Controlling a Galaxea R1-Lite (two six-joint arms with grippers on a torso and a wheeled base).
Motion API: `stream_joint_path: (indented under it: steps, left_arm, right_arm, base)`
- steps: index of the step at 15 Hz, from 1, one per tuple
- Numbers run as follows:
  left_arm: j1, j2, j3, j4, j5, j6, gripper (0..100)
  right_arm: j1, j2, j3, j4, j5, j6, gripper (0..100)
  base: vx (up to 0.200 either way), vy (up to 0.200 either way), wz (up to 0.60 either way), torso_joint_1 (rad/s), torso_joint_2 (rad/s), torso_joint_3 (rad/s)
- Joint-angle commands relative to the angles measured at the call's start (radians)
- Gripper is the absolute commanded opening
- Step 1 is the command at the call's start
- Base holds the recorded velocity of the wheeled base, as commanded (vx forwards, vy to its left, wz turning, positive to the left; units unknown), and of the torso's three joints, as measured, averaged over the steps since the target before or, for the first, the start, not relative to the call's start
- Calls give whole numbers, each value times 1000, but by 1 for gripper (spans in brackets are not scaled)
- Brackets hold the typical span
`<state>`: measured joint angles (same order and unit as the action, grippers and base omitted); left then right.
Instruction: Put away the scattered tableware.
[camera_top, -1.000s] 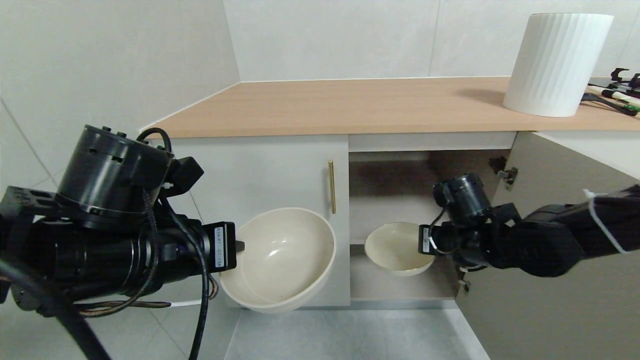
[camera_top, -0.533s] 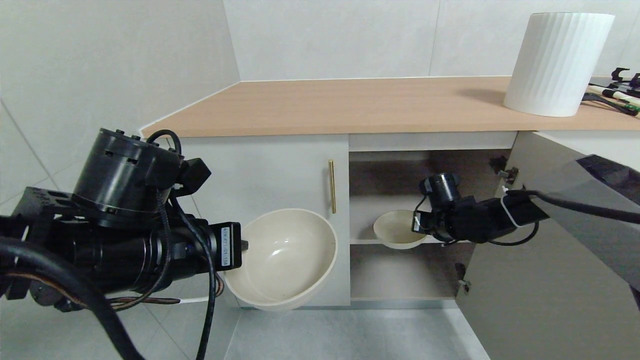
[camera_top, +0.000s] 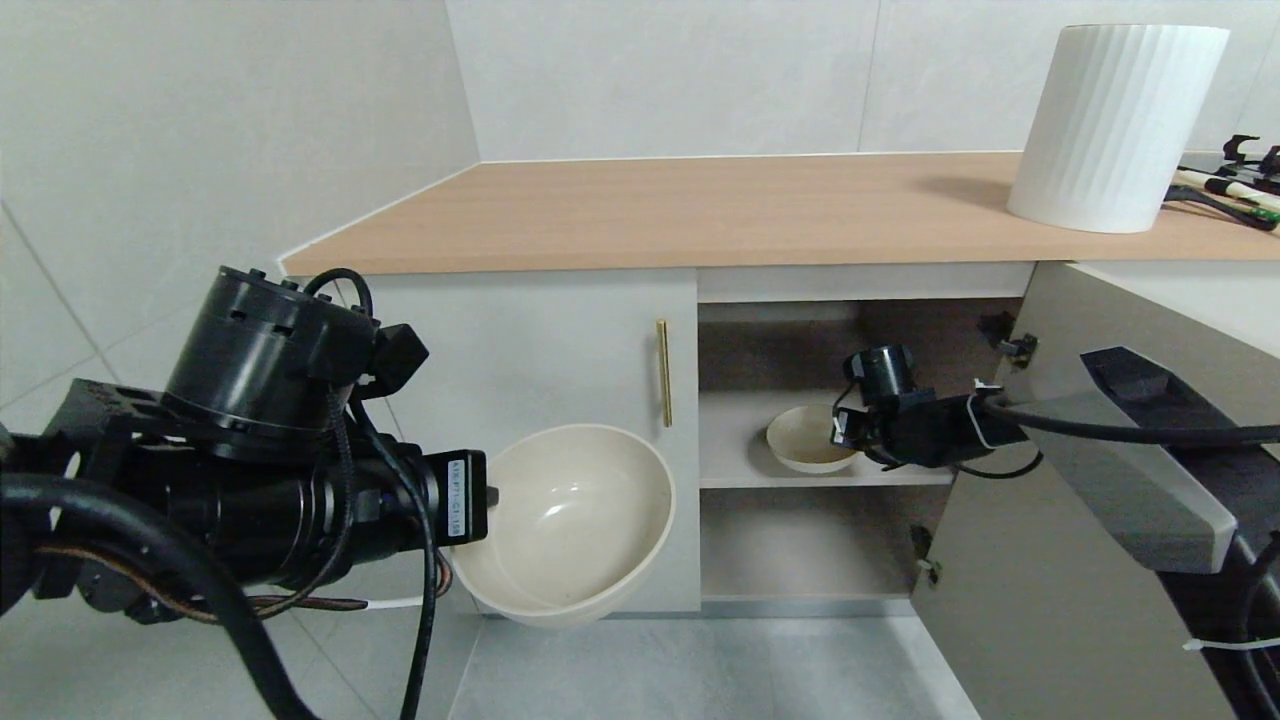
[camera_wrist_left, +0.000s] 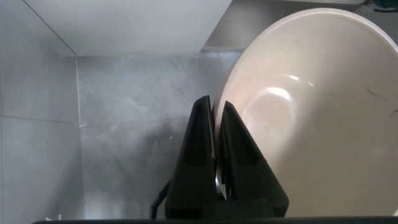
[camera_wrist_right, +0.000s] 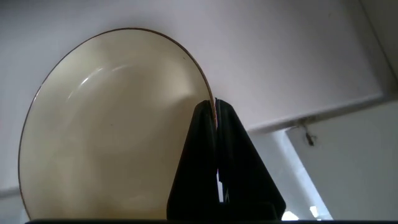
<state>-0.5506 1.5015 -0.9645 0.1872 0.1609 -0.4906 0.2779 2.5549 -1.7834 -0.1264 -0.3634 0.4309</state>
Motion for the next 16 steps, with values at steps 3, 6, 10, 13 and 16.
stream_joint_path:
  steps: [3, 6, 10, 13, 16]
  left_arm:
    - [0, 11, 0, -2, 0, 0, 0]
    - [0, 17, 0, -3, 0, 0, 0]
    - [-5, 17, 0, -3, 2, 1, 0]
    - [-5, 16, 0, -3, 3, 1, 0]
    - [-5, 13, 0, -2, 9, 11, 0]
  right_arm:
    - [-34, 100, -88, 4, -8, 2, 0]
    - [-34, 137, -148, 16, -9, 2, 0]
    - [-37, 153, -188, 42, -11, 9, 0]
    - [-39, 153, -188, 42, -11, 16, 0]
    - [-37, 150, -188, 42, -12, 19, 0]
  base:
    - [0, 0, 0, 0, 0, 0]
    - [0, 0, 0, 0, 0, 0]
    - [0, 0, 0, 0, 0, 0]
    - [0, 0, 0, 0, 0, 0]
    - [0, 0, 0, 0, 0, 0]
